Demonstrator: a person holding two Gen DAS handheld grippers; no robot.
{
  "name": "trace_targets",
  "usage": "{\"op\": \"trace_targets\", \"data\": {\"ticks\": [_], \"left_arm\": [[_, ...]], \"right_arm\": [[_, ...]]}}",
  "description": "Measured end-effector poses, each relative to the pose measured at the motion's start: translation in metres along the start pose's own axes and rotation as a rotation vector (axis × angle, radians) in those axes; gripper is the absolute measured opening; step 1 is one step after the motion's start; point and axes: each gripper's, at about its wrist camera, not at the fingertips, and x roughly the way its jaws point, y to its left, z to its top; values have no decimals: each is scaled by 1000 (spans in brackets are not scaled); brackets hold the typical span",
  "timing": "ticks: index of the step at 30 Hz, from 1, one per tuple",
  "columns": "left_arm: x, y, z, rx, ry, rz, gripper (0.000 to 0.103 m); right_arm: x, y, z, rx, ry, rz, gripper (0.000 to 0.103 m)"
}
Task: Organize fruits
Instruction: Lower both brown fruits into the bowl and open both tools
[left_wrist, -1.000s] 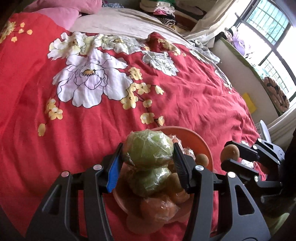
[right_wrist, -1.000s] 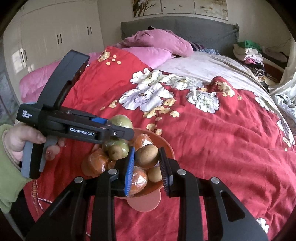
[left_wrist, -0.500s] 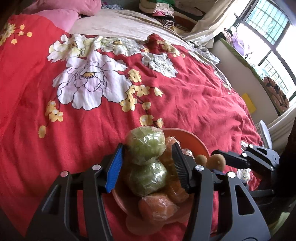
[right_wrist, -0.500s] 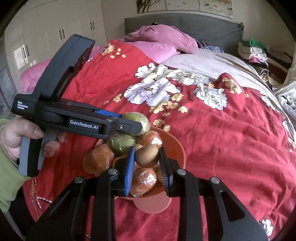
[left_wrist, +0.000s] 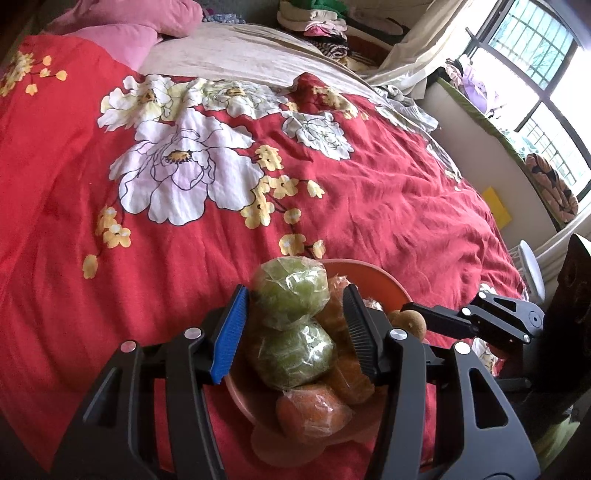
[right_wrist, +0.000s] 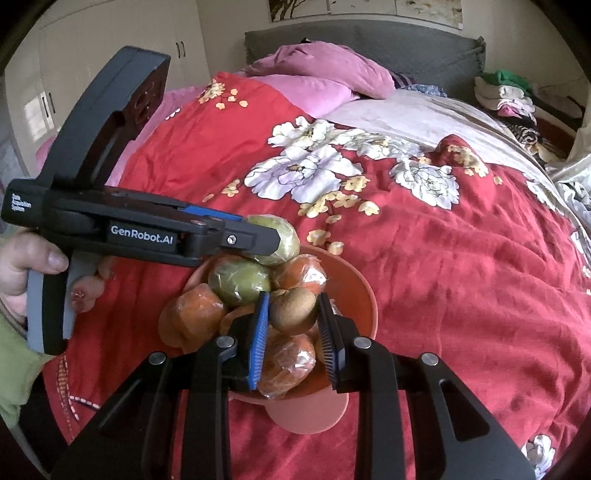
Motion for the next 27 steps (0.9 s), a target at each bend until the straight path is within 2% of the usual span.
{"op": "trace_targets", "data": {"ticks": [12,15,19,27], "left_arm": [[-1,-2,-1,3,-2,4,44],[-1,-4,-1,8,-3,6,44],[-2,-4,-1,8,-5,8,44],[-5,-4,-3,7,-6,6,44]], "right_arm": [[3,-2,-3,15,13,-1,27],[5,-3,-4,18,20,-5,34],[5,-3,-5,19,20,-5,35],[-1,-4,-4,25,1,-10,48]]}}
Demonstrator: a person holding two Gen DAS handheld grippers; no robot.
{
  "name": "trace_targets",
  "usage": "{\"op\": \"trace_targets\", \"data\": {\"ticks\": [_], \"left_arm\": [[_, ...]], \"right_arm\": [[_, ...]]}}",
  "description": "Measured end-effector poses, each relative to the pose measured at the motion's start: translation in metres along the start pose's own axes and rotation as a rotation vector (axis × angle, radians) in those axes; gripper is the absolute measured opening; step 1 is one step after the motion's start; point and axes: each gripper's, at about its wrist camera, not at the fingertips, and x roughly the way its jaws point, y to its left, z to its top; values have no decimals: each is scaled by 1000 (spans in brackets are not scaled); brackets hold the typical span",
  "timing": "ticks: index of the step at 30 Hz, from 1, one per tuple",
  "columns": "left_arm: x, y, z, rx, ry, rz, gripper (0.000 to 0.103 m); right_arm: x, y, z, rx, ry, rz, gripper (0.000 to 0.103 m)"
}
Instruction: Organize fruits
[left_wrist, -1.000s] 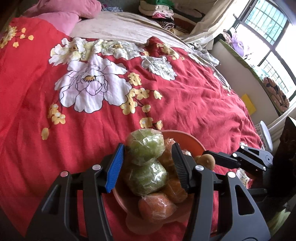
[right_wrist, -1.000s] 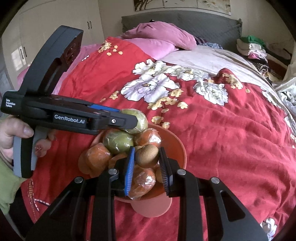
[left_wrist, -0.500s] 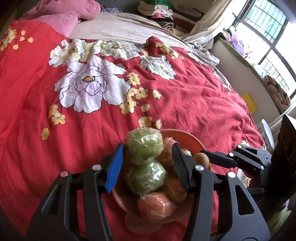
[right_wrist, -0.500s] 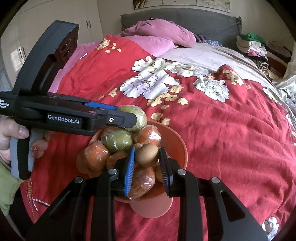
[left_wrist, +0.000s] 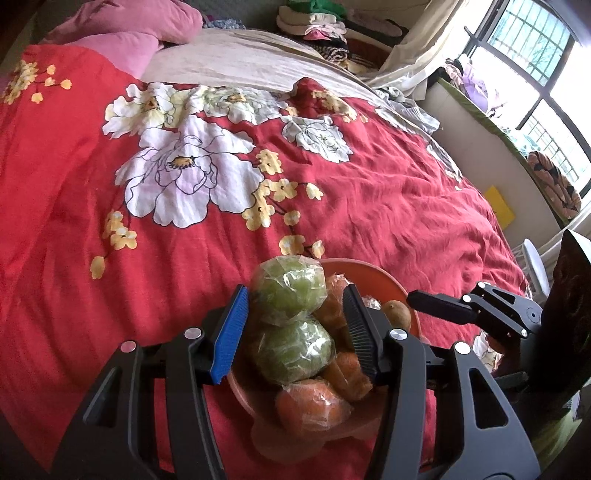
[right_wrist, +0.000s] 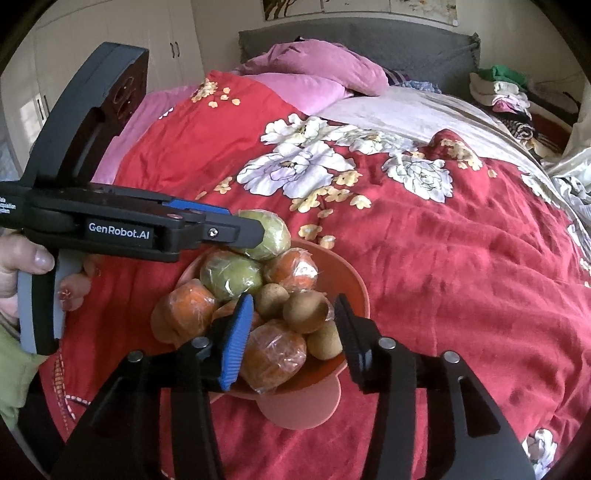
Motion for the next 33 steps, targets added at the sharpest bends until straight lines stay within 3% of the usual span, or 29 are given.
{"op": "trace_targets", "data": {"ticks": [6,18,33], "left_arm": [[-5,1,1,-3,-7,2,44],[-23,-1,-2,8,-51,29,57],[-64,-23,-32,27,-124,44,68]], "right_arm": [[-10,-2,1,2,-26,-19,62],[-26,-2,-2,6,-69,-49,81],[-57,1,-11,32,-132,-89,94]]}}
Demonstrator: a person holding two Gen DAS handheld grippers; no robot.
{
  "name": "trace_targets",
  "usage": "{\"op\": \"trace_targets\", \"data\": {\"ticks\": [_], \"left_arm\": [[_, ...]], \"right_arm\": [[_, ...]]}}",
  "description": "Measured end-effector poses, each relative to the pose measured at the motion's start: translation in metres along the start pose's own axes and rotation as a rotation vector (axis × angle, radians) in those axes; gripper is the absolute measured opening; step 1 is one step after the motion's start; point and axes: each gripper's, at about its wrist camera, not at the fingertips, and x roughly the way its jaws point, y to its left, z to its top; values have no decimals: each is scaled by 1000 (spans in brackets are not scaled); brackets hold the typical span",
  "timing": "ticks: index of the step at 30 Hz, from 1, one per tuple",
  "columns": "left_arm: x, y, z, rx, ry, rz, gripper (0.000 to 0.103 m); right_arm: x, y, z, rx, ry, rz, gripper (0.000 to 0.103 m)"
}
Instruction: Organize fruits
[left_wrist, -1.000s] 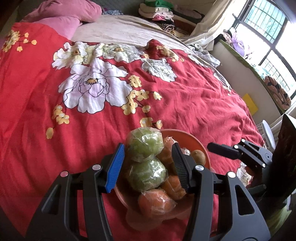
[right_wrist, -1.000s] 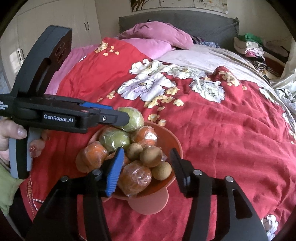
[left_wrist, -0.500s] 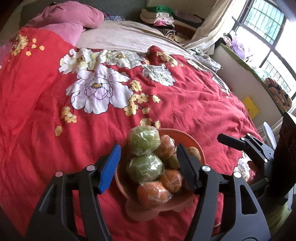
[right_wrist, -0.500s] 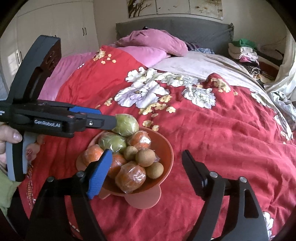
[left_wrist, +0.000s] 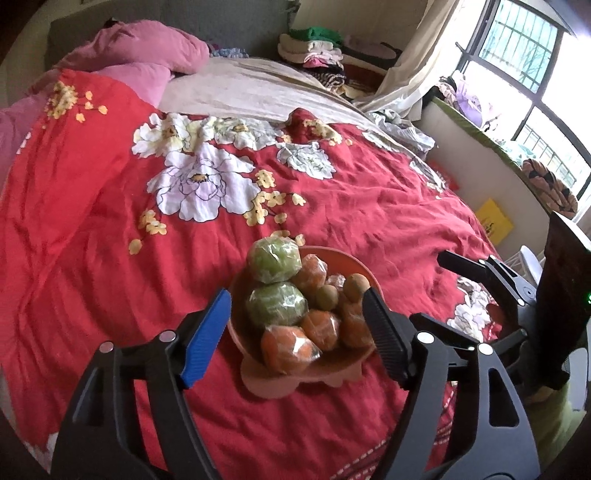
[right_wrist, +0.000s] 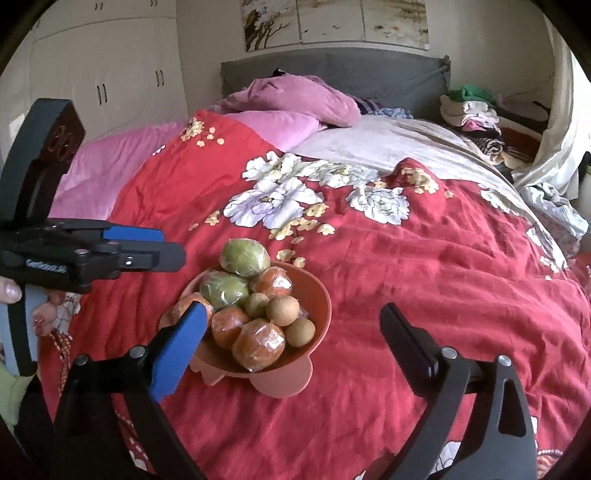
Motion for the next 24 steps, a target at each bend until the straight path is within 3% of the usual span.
{"op": "trace_targets", "data": {"ticks": [24], "left_arm": [[-58,-11,-44,-26,-93,72,93]], "right_arm": [[-47,14,-21,31,-67,-56,98]]}}
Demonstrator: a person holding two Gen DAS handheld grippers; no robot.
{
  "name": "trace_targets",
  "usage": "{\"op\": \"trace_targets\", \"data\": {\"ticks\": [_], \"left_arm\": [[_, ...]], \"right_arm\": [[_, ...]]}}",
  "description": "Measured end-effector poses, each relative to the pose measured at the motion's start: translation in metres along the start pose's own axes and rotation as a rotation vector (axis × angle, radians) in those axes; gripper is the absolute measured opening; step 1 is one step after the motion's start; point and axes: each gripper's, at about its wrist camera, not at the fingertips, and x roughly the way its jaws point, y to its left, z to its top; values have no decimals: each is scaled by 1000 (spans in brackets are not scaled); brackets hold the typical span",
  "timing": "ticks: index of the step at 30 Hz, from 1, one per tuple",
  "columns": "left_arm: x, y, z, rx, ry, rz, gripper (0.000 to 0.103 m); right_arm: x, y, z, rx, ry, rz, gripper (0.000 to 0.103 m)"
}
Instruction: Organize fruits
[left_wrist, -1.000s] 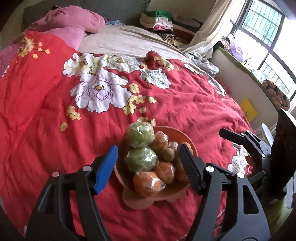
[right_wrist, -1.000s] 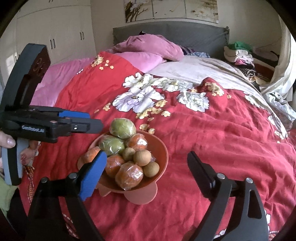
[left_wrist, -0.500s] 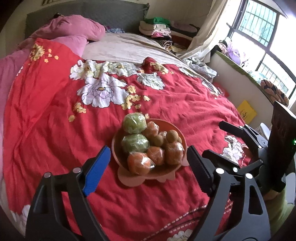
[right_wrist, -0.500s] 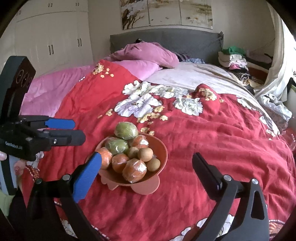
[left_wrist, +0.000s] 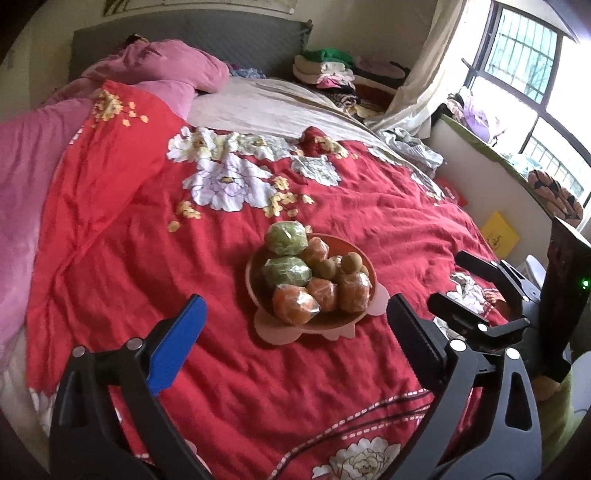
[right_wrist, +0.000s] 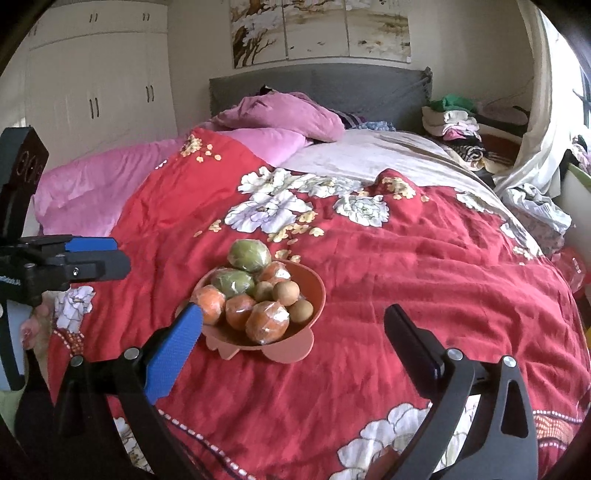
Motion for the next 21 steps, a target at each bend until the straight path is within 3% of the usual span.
{"op": "trace_targets", "data": {"ticks": [21], "left_arm": [[-22,2,-78,-21,-42,108,93]], "right_arm": [[-25,23,-40,17,31,-42,98]]}}
